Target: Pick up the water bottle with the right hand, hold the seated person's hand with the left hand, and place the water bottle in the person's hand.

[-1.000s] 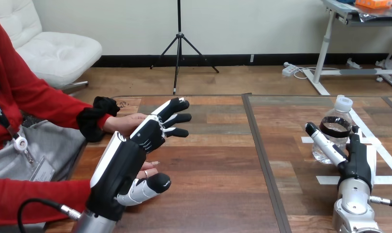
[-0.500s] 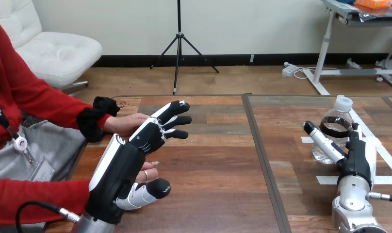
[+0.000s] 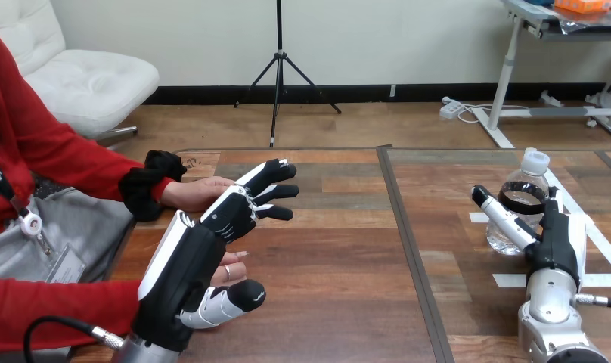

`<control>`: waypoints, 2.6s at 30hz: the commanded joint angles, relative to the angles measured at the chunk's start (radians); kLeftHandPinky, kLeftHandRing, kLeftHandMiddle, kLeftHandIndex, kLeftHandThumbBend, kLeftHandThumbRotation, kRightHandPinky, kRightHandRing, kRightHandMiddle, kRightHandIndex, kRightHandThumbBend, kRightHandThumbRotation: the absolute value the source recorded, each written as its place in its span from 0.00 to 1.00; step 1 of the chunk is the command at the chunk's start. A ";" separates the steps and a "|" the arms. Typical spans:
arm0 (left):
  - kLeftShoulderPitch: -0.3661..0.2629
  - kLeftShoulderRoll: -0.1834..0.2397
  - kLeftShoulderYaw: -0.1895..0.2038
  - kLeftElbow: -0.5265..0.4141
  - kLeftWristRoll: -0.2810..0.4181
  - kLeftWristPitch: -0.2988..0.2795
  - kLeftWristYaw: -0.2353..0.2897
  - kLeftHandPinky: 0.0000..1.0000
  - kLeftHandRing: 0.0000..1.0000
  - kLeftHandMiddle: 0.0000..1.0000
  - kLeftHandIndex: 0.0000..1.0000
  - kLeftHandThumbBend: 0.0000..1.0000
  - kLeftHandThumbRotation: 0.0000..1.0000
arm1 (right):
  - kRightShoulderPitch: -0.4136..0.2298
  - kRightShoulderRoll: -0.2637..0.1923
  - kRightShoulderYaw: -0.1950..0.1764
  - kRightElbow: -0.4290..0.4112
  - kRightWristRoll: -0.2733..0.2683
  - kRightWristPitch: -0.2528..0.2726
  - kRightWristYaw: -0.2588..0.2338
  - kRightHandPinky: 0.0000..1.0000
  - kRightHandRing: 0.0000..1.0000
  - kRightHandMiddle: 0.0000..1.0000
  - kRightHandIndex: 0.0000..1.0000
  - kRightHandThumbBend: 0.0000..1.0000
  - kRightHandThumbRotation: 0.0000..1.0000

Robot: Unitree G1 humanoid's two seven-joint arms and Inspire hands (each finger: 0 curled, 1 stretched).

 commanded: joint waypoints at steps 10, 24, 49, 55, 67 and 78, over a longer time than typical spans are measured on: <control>-0.012 0.005 0.008 -0.049 -0.010 -0.007 0.006 0.70 0.82 0.88 0.88 1.00 0.84 | -0.104 -0.023 -0.006 -0.003 0.002 -0.012 -0.007 0.83 0.91 0.95 0.99 1.00 0.37; 0.003 0.001 -0.007 -0.074 -0.038 0.008 -0.012 0.72 0.83 0.88 0.87 1.00 0.82 | -0.112 -0.010 -0.060 -0.002 0.055 -0.016 -0.014 0.68 0.76 0.81 0.85 1.00 0.05; 0.058 -0.012 -0.014 -0.166 -0.074 0.038 -0.027 0.72 0.82 0.86 0.86 1.00 0.79 | -0.122 -0.007 -0.103 0.000 0.096 0.026 -0.039 0.38 0.40 0.39 0.33 0.91 0.00; 0.050 -0.013 -0.023 -0.153 -0.114 0.024 -0.061 0.71 0.81 0.86 0.86 0.99 0.79 | -0.121 -0.004 -0.107 -0.001 0.101 0.027 -0.032 0.35 0.38 0.38 0.31 0.88 0.00; 0.039 -0.031 -0.020 -0.140 -0.150 0.014 -0.106 0.70 0.81 0.85 0.85 0.99 0.77 | -0.112 0.004 -0.125 -0.006 0.130 0.008 0.002 0.35 0.37 0.36 0.30 0.83 0.00; 0.030 -0.051 -0.016 -0.129 -0.157 0.013 -0.128 0.70 0.82 0.86 0.85 0.97 0.76 | -0.105 0.013 -0.129 -0.016 0.142 0.002 0.048 0.36 0.39 0.37 0.29 0.82 0.00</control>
